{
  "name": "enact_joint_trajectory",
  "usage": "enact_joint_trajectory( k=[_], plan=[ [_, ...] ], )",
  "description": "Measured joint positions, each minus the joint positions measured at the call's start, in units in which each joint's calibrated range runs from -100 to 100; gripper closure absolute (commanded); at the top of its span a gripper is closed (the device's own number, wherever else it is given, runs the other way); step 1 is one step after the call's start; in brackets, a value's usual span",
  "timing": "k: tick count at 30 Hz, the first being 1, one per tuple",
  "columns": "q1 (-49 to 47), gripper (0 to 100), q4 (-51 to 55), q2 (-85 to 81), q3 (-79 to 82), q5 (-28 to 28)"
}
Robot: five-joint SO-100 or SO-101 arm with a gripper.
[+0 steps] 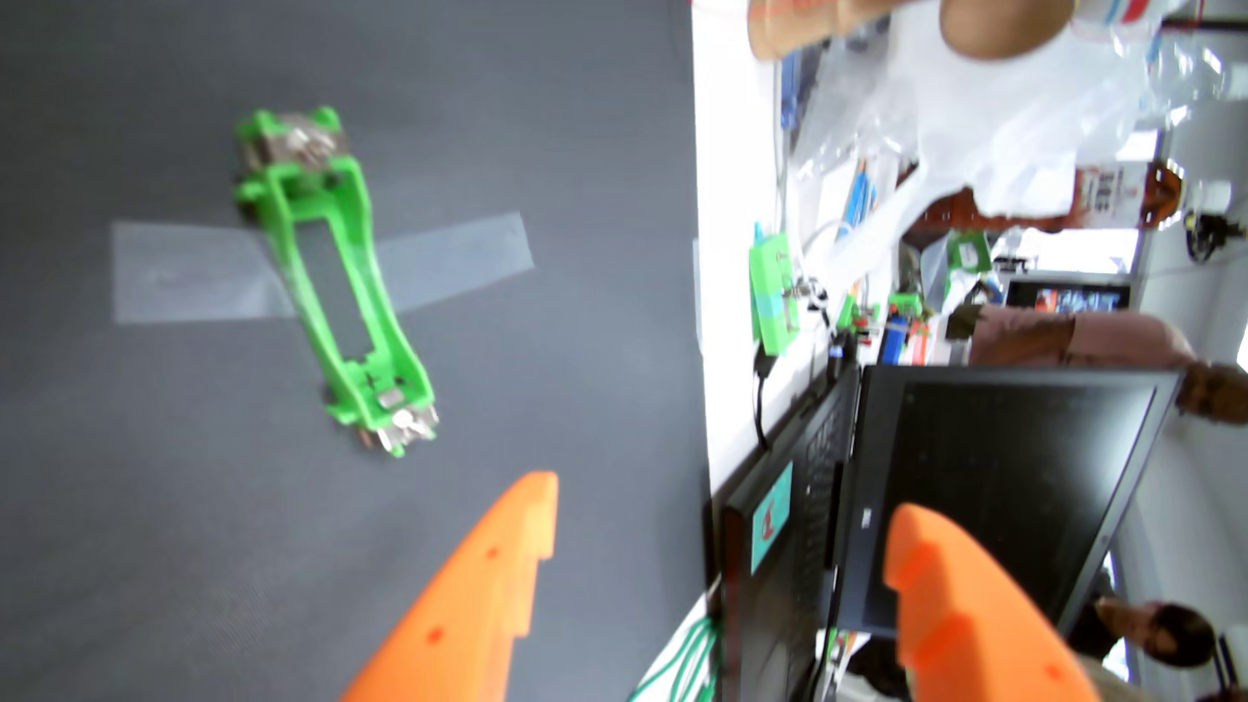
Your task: Insert Battery
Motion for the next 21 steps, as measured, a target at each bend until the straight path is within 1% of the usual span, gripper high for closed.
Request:
enact_joint_trajectory(
  k=[2, 4, 6, 8, 10, 12, 14, 21],
  plan=[
    [5.33, 74, 0.0, 0.0, 0.0, 0.72],
    [12.45, 79, 0.0, 0.0, 0.0, 3.07],
    [20.07, 86, 0.0, 0.0, 0.0, 7.15],
    [26.3, 91, 0.0, 0.0, 0.0, 11.85],
    [27.86, 94, 0.42, 0.0, -0.09, 15.73],
    [29.66, 96, 2.51, 0.0, -0.99, 17.83],
    [30.07, 99, 4.44, 0.0, -2.8, 18.75],
    [30.48, 99, 9.29, 0.83, -8.05, 19.67]
  ],
)
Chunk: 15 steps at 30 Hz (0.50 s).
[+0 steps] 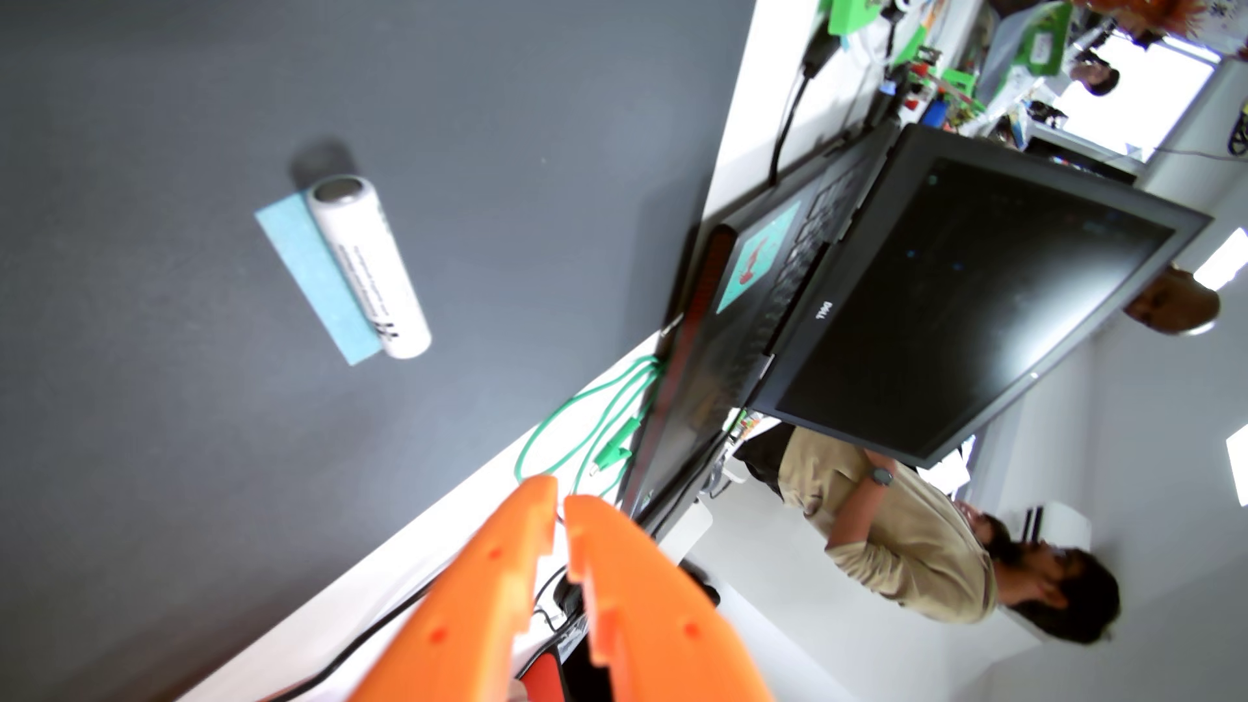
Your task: Insert Battery
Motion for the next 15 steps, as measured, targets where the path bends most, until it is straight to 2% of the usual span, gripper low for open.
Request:
enact_joint_trajectory(
  k=[6, 15],
  plan=[
    [0.25, 98, 0.08, 12.06, -2.44, 1.58],
    [0.74, 98, 0.33, 38.85, -17.72, 2.15]
  ],
)
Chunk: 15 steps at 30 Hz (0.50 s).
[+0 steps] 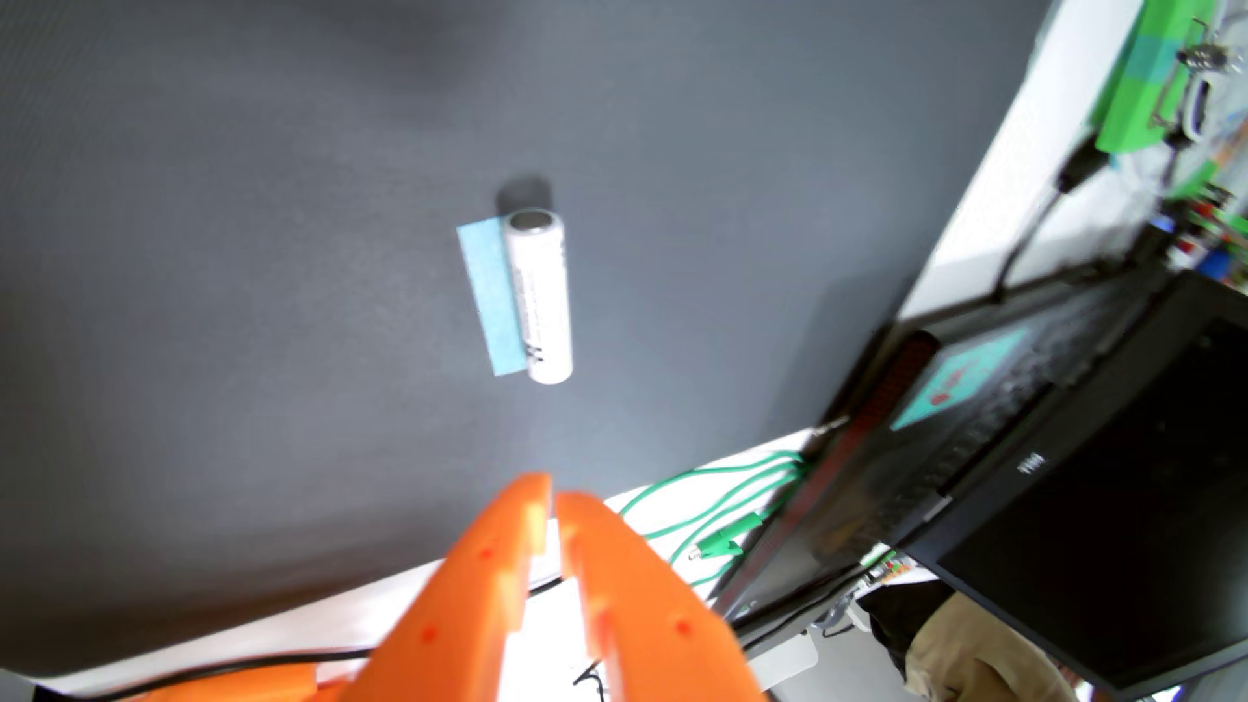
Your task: Insert Battery
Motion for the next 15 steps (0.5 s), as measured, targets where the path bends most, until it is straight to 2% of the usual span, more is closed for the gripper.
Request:
enact_joint_trajectory(
  k=[10, 15],
  plan=[
    [12.45, 98, 2.76, 26.79, -15.19, 6.33],
    [12.62, 98, 2.76, 34.11, -19.8, 7.77]
  ],
)
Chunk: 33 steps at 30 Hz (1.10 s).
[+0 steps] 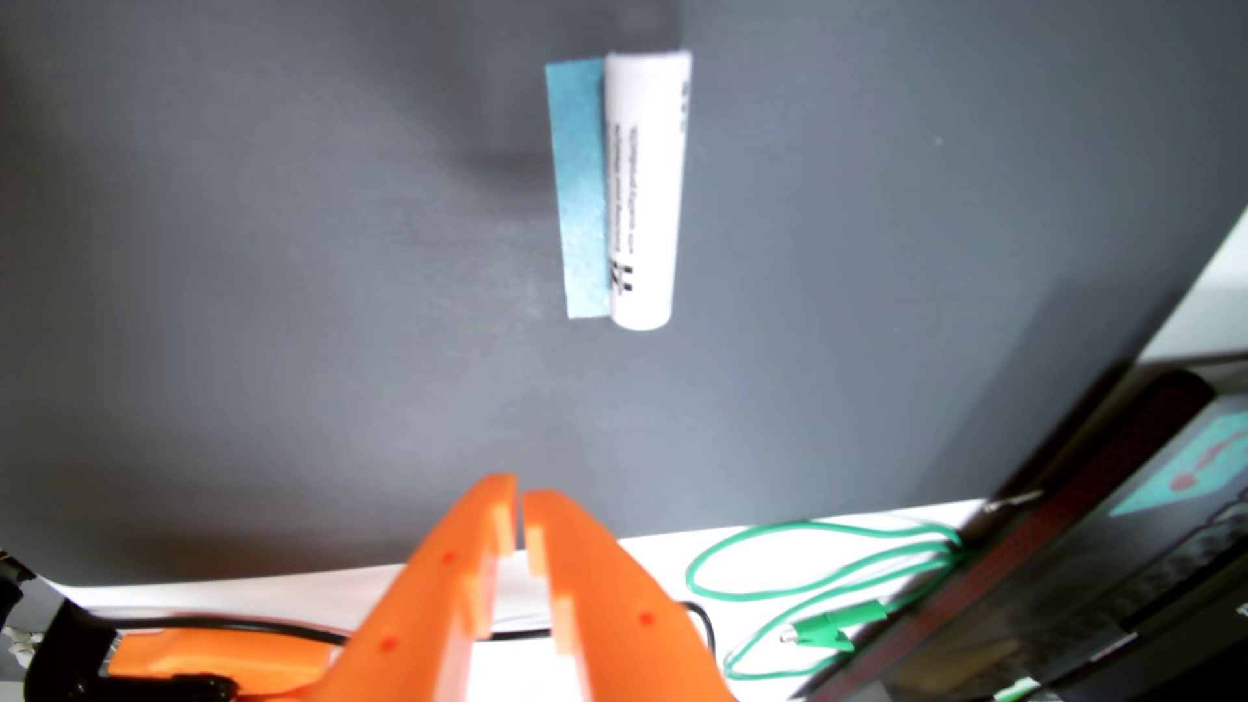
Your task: Insert Battery
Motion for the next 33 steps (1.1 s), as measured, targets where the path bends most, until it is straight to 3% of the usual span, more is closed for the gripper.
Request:
enact_joint_trajectory(
  k=[17, 33],
  plan=[
    [-6.06, 98, -14.81, 5.16, 3.16, 2.04],
    [-6.72, 98, -14.98, 5.16, 3.44, 0.97]
  ],
)
